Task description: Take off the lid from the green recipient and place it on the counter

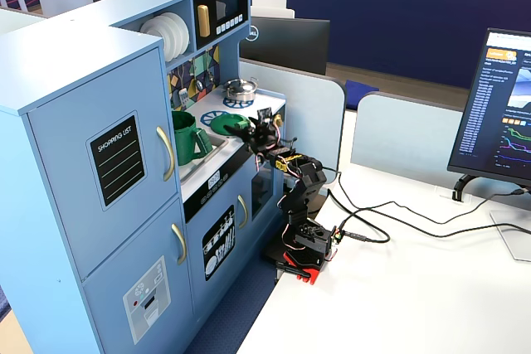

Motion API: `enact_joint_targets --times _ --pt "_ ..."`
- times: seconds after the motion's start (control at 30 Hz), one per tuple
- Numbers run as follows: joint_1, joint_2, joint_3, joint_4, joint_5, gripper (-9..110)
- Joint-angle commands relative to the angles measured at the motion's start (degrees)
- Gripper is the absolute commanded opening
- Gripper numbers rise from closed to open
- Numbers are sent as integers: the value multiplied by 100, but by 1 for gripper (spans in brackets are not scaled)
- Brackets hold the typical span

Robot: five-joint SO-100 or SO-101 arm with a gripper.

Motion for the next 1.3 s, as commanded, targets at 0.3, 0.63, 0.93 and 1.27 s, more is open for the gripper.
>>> enact_joint_targets --times 0.3,0.63,0.93,1.27 --pt "-554 1775 -2602 5256 220 27" --pt "-2145 3454 -1767 9158 123 11" --pt "-2971 4676 1266 8271 26 0" --pt "-3401 5669 3419 6688 475 0"
